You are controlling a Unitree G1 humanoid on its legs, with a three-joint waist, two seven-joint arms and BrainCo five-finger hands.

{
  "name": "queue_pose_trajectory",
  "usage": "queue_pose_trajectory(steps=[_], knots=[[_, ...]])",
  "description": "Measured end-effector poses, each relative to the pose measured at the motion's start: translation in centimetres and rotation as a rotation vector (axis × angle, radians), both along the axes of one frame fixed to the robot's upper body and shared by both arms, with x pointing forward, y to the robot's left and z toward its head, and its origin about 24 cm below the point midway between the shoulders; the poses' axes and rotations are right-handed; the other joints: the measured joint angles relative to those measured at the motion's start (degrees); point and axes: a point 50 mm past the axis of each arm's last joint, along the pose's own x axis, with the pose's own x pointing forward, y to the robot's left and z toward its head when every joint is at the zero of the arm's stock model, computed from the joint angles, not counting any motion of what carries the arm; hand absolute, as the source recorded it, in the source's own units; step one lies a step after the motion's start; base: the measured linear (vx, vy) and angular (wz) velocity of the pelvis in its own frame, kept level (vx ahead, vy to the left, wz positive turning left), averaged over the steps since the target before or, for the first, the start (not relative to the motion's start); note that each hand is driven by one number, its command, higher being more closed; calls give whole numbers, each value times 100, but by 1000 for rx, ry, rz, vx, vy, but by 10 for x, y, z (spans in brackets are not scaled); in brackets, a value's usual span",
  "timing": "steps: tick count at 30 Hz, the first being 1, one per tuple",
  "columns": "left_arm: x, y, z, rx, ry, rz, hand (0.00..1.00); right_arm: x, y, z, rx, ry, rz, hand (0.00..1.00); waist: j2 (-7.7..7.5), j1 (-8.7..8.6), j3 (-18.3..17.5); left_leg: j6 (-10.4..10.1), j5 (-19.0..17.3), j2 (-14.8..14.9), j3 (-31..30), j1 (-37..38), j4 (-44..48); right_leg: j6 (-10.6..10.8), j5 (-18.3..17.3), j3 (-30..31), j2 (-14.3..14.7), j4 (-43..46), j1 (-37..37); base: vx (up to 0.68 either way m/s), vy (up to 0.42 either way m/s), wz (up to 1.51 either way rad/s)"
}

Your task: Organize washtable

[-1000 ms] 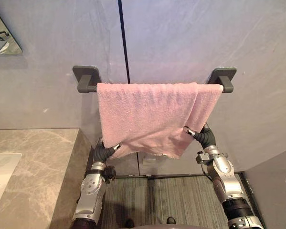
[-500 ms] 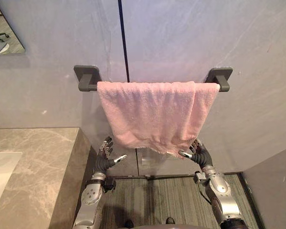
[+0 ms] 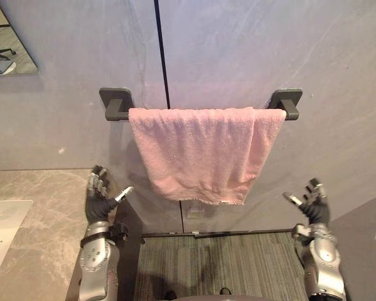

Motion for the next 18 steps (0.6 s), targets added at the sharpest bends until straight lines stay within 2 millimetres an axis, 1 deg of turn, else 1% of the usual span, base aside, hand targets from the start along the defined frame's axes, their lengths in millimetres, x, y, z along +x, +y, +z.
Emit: queue_pose_trajectory(steps=[2, 4, 5, 6, 7, 8, 9, 10, 12, 13, 14, 15, 16, 17, 18], knots=[[-1, 0, 13, 10, -66, 0, 0, 0, -3, 15, -21, -64, -12, 0, 5, -5, -2, 0, 0, 1, 1, 4, 0, 0, 0, 0, 1, 1, 2, 0, 0, 0], [-7, -1, 52, 53, -250, 1, 0, 4, 0, 57, -80, -256, 12, 0, 10, -29, 0, 0, 0, 0, 7, 19, 0, 0, 0, 4, 2, 2, 11, 0, 0, 0], [-9, -2, 60, 64, -287, 0, 0, 5, 2, 66, -88, -297, 22, 0, 11, -35, 0, 0, 0, 0, 9, 24, 1, 0, 0, 5, 2, 2, 14, 0, 0, 0], [-13, -5, 78, 90, -384, -12, 0, 6, 7, 89, -113, -407, 49, 0, 11, -36, 0, -1, -1, 0, 10, 33, 1, 0, 0, 12, 2, 3, 24, 0, 0, 0], [-16, -8, 93, 106, -459, -25, 0, 5, 13, 108, -133, -504, 77, 0, 11, -36, 0, 0, -1, 0, 13, 42, 1, 0, 0, 18, 2, 5, 29, -31, -9, -1], [-17, -9, 98, 113, -488, -29, 0, 4, 15, 115, -134, -541, 89, 0, 11, -37, 0, -1, -1, 0, 17, 47, 2, 0, 0, 21, 2, 7, 33, 0, 0, 0], [-21, -11, 111, 119, -565, -42, 0, 3, 23, 134, -135, -654, 139, 0, 12, -35, 1, -1, -2, 0, 24, 64, 2, 0, 0, 28, 2, 8, 46, -33, -8, -4], [-26, -16, 127, 123, -662, -75, 0, 0, 35, 159, -134, -799, 223, 0, 17, -36, 4, -3, -9, 0, 36, 108, 2, 0, 0, 39, 4, 8, 86, -33, -8, -5], [-27, -24, 137, 97, -732, -138, 0, -3, 47, 174, -114, -911, 312, 0, 17, -32, 4, -4, -17, 1, 53, 148, 2, 1, -2, 47, 5, 10, 110, -39, -8, -6], [-28, -35, 144, 62, -787, -226, 0, -7, 62, 188, -82, -1019, 414, 0, 21, -21, 5, -3, -18, 1, 69, 156, 3, 1, -2, 63, 6, 21, 107, -47, -8, -6], [-27, -44, 147, 34, -812, -305, 0, -7, 74, 194, -50, -1069, 496, 0, 22, -16, 6, -3, -17, 0, 76, 158, 7, 1, -2, 72, 5, 38, 101, -59, -9, -7], [-25, -56, 148, -4, -822, -417, 0, -6, 86, 197, -5, -1103, 591, 0, 21, -12, 5, -2, -17, -1, 95, 177, 7, 2, -3, 78, 5, 54, 101, -40, -5, -6], [-24, -64, 147, -28, -821, -481, 0, -4, 94, 198, 19, -1110, 645, 0, 21, -5, 5, -2, -17, -1, 111, 185, 7, 3, -4, 86, 5, 65, 98, -50, -5, -9], [-22, -80, 145, -81, -810, -622, 0, -2, 111, 198, 83, -1118, 770, 0, 22, -4, 6, -2, -17, -3, 133, 190, 7, 4, -5, 108, 4, 79, 86, -47, -5, -8], [-20, -91, 141, -111, -784, -723, 0, -1, 122, 197, 126, -1113, 861, 0, 24, -4, 6, -1, -16, -8, 138, 192, 6, 5, -5, 115, 4, 84, 82, -44, -5, -6]])
